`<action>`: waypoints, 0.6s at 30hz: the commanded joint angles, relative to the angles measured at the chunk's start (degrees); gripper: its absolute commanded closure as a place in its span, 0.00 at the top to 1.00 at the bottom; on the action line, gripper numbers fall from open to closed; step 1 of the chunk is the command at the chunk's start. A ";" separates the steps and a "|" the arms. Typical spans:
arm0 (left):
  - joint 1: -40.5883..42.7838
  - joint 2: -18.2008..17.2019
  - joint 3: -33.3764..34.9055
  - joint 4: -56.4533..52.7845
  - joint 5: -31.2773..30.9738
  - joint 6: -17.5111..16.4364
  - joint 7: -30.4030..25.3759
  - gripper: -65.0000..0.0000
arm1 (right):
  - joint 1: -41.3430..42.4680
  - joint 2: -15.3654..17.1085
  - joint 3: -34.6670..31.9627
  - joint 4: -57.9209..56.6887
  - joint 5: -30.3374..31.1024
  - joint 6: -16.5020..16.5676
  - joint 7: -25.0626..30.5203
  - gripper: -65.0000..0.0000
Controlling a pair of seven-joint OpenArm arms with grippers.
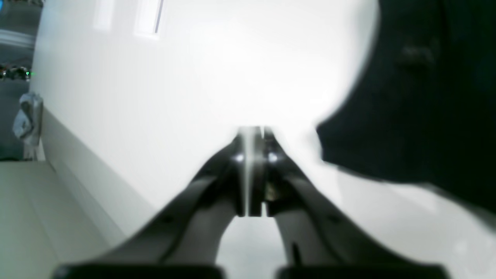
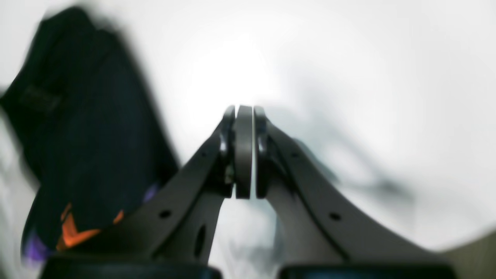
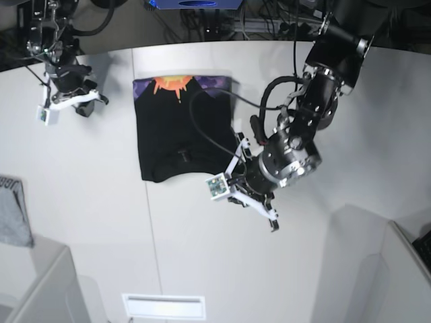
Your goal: Fold the T-shirt properly
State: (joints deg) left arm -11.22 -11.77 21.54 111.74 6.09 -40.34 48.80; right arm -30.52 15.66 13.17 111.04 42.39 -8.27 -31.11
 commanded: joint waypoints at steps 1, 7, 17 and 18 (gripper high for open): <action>2.30 -0.93 -1.19 1.36 0.37 0.34 -3.21 0.00 | -0.55 1.09 1.64 0.91 -0.24 1.20 1.09 0.00; 21.55 -4.45 -9.54 1.62 3.89 0.34 -25.37 0.00 | -5.04 0.65 4.55 3.99 -5.42 9.02 1.18 0.00; 47.58 -6.82 -19.83 1.71 3.72 0.34 -40.58 0.00 | -17.87 -2.78 8.41 5.04 -12.90 17.55 1.18 0.00; 49.69 -6.82 -20.62 1.71 3.63 0.34 -40.58 0.00 | -19.37 -2.87 8.77 5.04 -12.90 18.25 0.65 0.00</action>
State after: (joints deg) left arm 37.80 -18.39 0.97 112.40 10.59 -39.48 9.65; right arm -49.10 12.12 21.17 115.13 29.43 9.72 -31.31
